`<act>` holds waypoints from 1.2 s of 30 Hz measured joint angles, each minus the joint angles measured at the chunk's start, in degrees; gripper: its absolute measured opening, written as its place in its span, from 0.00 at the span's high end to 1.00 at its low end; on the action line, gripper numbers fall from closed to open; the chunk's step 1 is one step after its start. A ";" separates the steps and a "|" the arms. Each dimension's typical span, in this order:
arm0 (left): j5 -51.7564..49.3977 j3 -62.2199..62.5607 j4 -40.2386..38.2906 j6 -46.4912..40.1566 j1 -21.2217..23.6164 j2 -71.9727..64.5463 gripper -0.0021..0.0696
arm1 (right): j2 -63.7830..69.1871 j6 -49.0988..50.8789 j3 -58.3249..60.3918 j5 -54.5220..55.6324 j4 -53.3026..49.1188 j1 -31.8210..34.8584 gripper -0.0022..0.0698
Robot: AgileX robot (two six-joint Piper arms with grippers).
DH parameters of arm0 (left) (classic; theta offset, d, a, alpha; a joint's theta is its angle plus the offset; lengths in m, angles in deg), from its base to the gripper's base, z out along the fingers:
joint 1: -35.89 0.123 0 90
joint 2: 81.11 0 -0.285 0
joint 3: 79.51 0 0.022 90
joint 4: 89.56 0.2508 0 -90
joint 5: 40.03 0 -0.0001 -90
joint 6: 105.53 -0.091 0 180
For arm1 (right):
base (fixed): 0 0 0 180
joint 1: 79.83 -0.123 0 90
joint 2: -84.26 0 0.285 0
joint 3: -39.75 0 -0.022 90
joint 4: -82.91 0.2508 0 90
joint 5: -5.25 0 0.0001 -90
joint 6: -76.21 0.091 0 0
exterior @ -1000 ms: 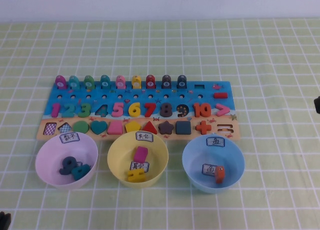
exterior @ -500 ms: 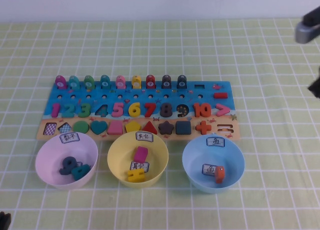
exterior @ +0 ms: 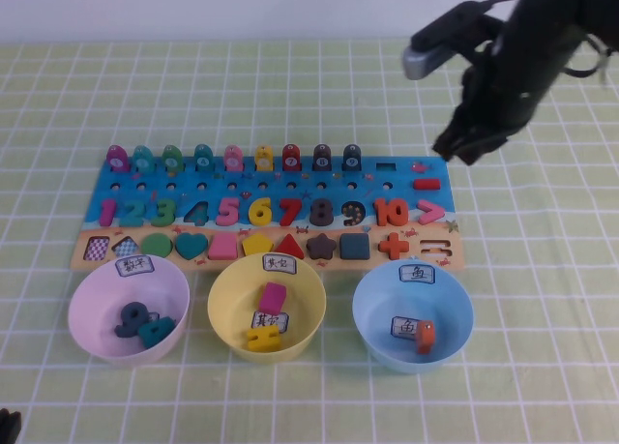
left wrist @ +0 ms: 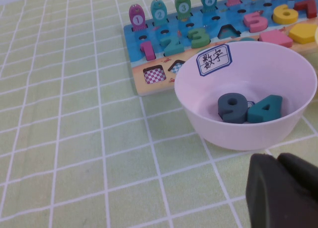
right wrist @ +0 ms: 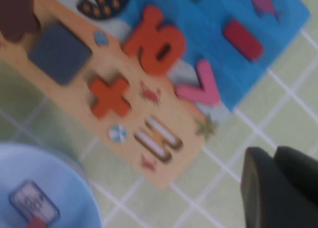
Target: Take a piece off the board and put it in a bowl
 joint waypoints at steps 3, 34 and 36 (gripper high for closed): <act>0.00 0.00 0.00 0.00 0.00 0.00 0.98 | 4.05 0.27 -4.45 0.00 0.80 -1.89 0.84; 0.00 0.00 0.00 0.00 0.00 0.00 0.98 | 18.07 7.95 -8.37 0.11 0.11 -2.44 0.43; 0.00 0.00 0.00 0.00 0.00 0.00 0.98 | 18.16 7.95 -8.37 0.11 0.11 -2.44 0.43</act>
